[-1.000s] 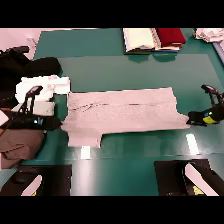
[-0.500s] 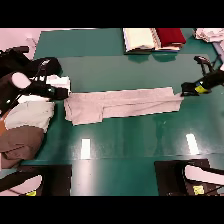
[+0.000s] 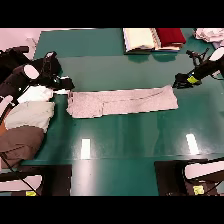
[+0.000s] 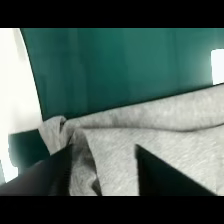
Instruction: Fold the shirts.
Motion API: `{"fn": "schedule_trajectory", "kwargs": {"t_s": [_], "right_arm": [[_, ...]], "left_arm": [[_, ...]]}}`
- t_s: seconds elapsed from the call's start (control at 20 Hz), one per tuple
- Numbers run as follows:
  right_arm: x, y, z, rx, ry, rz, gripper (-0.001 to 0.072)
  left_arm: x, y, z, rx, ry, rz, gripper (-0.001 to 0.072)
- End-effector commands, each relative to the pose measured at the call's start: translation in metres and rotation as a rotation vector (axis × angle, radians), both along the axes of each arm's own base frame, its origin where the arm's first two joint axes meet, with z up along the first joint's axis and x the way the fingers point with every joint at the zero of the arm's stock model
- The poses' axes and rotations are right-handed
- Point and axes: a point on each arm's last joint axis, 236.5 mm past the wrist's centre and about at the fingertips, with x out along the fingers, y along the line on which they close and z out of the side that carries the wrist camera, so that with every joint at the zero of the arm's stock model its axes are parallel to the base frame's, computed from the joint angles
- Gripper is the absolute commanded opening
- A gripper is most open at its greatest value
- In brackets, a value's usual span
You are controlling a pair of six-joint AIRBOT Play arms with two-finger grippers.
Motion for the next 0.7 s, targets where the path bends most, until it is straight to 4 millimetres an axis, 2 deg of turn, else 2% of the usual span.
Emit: {"fn": "schedule_trajectory", "kwargs": {"t_s": [0.0, 0.05, 0.15, 0.2, 0.3, 0.4, 0.45, 0.55, 0.65], "right_arm": [[0.004, -0.002, 0.008, 0.12, -0.041, 0.033, 0.0453], [-0.002, -0.012, 0.008, 0.125, -0.027, 0.022, 0.0465], [-0.01, -0.039, 0.007, 0.153, -0.019, -0.051, 0.051], [-0.015, -0.048, 0.003, 0.179, -0.013, -0.092, 0.0511], [-0.033, -0.065, -0.018, 0.237, 0.036, -0.179, 0.0511], [-0.052, -0.063, -0.046, 0.316, 0.097, -0.215, 0.051], [-0.057, -0.054, -0.056, 0.37, 0.114, -0.215, 0.0508], [-0.054, -0.036, -0.07, 0.435, 0.109, -0.211, 0.0506], [-0.047, -0.02, -0.085, 0.424, 0.116, -0.192, 0.0499]], "left_arm": [[0.001, -0.006, 0.019, -0.018, 0.004, -0.02, 0.0188], [0.0, -0.008, 0.02, -0.022, 0.009, -0.025, 0.0039], [-0.003, -0.013, 0.019, -0.044, 0.027, -0.029, 0.0021], [-0.005, -0.019, 0.019, -0.062, 0.035, -0.035, 0.0021], [-0.008, -0.037, 0.022, -0.094, 0.036, -0.055, 0.002], [-0.01, -0.062, 0.023, -0.105, 0.018, -0.084, 0.002], [-0.012, -0.077, 0.019, -0.115, 0.024, -0.094, 0.002], [-0.022, -0.113, 0.006, -0.137, 0.058, -0.113, 0.002], [-0.025, -0.149, -0.008, -0.155, 0.055, -0.133, 0.002]]}}
